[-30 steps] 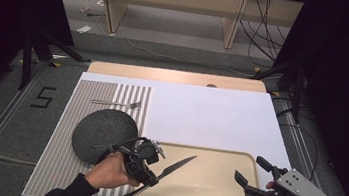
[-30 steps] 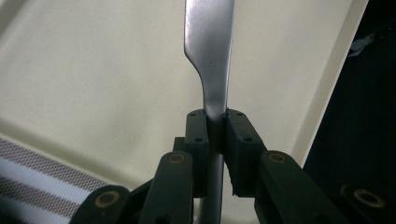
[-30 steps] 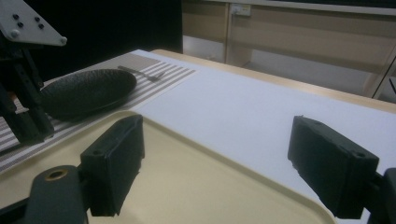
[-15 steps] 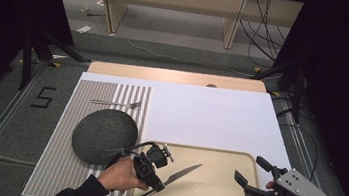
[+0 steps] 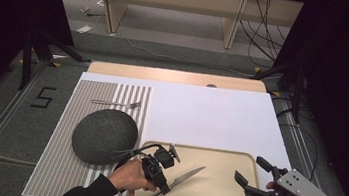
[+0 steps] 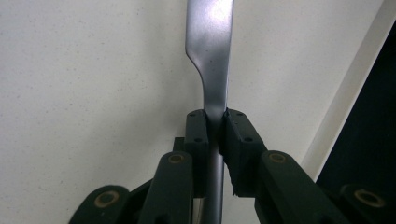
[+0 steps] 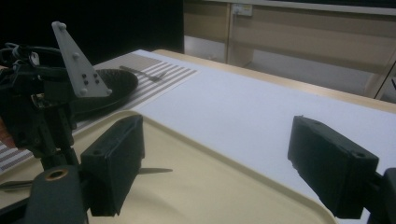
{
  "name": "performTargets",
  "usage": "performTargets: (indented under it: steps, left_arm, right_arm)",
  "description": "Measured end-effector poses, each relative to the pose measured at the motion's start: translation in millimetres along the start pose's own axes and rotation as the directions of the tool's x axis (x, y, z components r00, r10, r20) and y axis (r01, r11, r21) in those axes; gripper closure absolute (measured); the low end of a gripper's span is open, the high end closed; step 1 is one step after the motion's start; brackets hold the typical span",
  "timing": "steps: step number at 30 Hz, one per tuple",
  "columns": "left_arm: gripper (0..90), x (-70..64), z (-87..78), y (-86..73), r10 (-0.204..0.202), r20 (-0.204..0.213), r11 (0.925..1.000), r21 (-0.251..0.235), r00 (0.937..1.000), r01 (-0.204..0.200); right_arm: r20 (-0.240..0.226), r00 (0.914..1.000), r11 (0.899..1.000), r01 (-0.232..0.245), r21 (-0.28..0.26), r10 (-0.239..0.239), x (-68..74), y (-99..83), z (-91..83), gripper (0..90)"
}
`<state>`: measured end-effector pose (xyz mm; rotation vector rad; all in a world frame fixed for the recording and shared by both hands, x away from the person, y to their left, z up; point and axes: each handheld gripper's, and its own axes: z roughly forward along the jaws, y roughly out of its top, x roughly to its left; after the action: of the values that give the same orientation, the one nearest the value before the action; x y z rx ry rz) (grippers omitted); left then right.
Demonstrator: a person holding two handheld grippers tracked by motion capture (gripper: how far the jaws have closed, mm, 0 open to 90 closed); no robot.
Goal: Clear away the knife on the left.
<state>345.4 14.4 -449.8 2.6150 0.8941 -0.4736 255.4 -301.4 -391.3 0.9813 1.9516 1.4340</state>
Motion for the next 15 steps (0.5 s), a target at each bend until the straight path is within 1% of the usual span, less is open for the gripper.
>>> performTargets:
  steps: [5, 7, 8, 10, 11, 13, 14, 15]
  left_arm:
    - [79.2, 3.7, 6.9, -1.0, -0.019, -0.002, 0.9997, 0.015, 0.9998, 0.019]
    - [78.4, 4.5, 8.6, -1.5, -0.014, -0.015, 0.9998, 0.017, 0.9998, 0.014]
    - [77.8, 4.5, 8.0, -1.7, -0.014, -0.017, 0.9999, 0.005, 0.9998, 0.015]
    - [70.1, 4.8, 3.4, -1.3, -0.017, 0.003, 0.9997, -0.019, 0.9999, 0.017]
    - [66.3, 4.1, -0.7, -1.4, -0.007, 0.009, 0.9991, -0.041, 0.9999, 0.007]
    - [59.2, 1.8, -6.6, -2.4, 0.019, 0.005, 0.9957, -0.091, 0.9998, -0.018]
    - [55.9, 0.8, -9.7, -2.5, 0.031, -0.005, 0.9931, -0.113, 0.9995, -0.031]
    - [52.6, -1.4, -12.3, -2.6, 0.051, -0.017, 0.9881, -0.144, 0.9985, -0.053]
  right_arm:
    - [-0.001, 1.0000, 1.000, 0.002, 0.000, -0.002, 0.6, 0.2, 0.3, 19.5]
    - [-0.002, 1.0000, 1.000, 0.003, 0.003, -0.003, 0.6, 0.3, 0.2, 19.5]
    - [-0.002, 1.0000, 1.000, 0.002, 0.000, -0.002, 0.7, 0.3, 0.2, 19.6]
    - [-0.002, 1.0000, 1.000, 0.002, 0.001, -0.002, 0.5, 0.3, 0.1, 19.6]
    - [-0.002, 1.0000, 1.000, 0.002, 0.001, -0.002, 0.4, 0.2, 0.0, 19.6]
    - [-0.003, 1.0000, 1.000, 0.003, 0.001, -0.003, 0.3, 0.2, -0.1, 19.6]
    - [-0.003, 1.0000, 1.000, 0.002, 0.001, -0.002, 0.3, 0.3, -0.1, 19.6]
    - [-0.003, 1.0000, 1.000, 0.002, 0.000, -0.002, 0.3, 0.3, -0.1, 19.6]
